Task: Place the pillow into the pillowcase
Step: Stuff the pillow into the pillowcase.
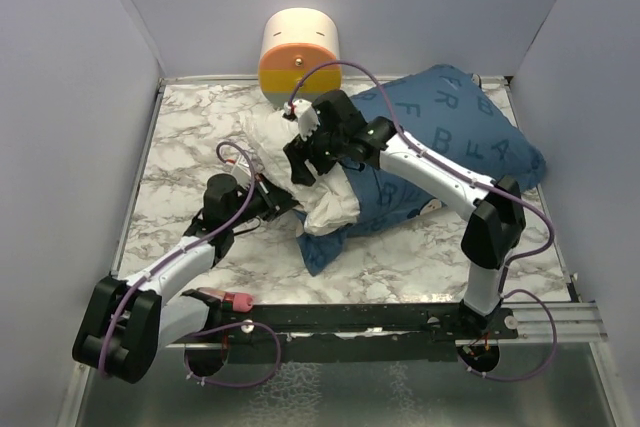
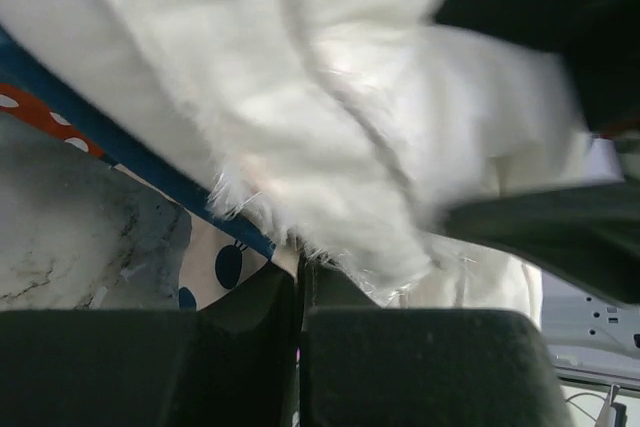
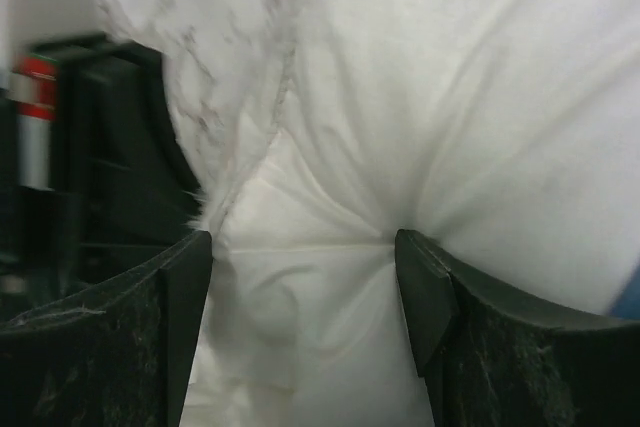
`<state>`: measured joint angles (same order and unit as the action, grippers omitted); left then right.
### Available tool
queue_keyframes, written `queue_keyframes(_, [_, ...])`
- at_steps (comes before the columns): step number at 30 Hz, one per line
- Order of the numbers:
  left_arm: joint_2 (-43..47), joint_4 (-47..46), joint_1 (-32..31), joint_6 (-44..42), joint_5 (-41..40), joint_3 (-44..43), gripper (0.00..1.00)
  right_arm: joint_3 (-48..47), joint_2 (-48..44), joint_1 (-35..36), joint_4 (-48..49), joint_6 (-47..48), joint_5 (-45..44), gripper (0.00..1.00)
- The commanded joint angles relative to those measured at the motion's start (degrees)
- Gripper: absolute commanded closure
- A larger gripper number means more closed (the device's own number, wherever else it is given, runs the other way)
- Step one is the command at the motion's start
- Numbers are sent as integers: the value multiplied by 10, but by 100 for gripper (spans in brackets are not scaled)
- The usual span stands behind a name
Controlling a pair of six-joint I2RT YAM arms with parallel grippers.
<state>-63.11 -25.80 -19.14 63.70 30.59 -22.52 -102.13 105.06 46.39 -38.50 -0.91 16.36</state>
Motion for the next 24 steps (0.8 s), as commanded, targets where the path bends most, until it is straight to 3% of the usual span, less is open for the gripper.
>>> queue_keyframes(1, [35,-63,3,13,12,15,100,46,4,11,-21,1,-103,29])
queue_keyframes(3, [35,-71,3,18,10,19,100,56,25,20,-33,8,-144,36])
queue_keyframes(5, [34,-72,3,17,9,16,100,73,42,26,-47,12,-213,50])
queue_keyframes(7, [38,-59,4,13,5,13,100,104,50,27,-58,14,-301,83])
queue_keyframes(9, [50,-24,8,4,-9,12,100,149,43,19,-53,41,-390,99])
queue_keyframes(13, [101,54,29,6,-42,32,100,248,-33,-46,-10,79,-439,99])
queue_keyframes(16, [142,128,43,3,-65,44,100,281,-74,-80,-25,75,-428,99])
queue_keyframes(21, [187,220,48,-34,-96,24,100,306,-28,-71,-99,36,-343,99])
queue_keyframes(24, [191,264,49,-61,-98,3,100,322,-4,-60,-95,34,-309,99])
